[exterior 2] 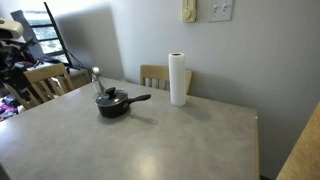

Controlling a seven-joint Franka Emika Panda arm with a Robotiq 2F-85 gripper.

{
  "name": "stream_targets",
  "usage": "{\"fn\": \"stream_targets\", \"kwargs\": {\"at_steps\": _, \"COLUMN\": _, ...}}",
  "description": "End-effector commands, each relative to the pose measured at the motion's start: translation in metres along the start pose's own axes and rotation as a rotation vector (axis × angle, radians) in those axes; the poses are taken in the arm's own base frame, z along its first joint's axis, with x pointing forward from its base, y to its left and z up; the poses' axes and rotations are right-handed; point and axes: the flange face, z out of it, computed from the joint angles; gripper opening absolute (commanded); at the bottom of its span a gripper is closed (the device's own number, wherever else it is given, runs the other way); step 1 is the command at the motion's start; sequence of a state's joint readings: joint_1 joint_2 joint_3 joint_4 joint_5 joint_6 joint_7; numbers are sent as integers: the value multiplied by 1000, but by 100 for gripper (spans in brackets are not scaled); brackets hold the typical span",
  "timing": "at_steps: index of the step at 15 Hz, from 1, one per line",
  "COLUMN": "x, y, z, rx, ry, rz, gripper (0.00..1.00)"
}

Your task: Remove the lid from the top of the pot

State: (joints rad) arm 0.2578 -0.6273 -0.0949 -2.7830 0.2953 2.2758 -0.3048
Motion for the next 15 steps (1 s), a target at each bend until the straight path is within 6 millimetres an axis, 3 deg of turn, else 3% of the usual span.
{"fn": "stream_targets", "kwargs": {"at_steps": 1, "x": 0, "y": 0, "z": -1, "rx": 0, "ry": -2, "rz": 0, "gripper": 100}}
{"fn": "stream_targets", "kwargs": {"at_steps": 4, "x": 1, "y": 4, "z": 7, "rx": 19, "ry": -35, "rz": -37, "gripper": 100}}
{"fn": "stream_targets", "kwargs": {"at_steps": 8, "x": 18, "y": 15, "z": 8, "rx": 25, "ry": -48, "rz": -82, "gripper": 100}}
{"fn": "stream_targets", "kwargs": {"at_steps": 15, "x": 79, "y": 46, "z": 12, "rx": 19, "ry": -94, "rz": -168, "gripper": 100}}
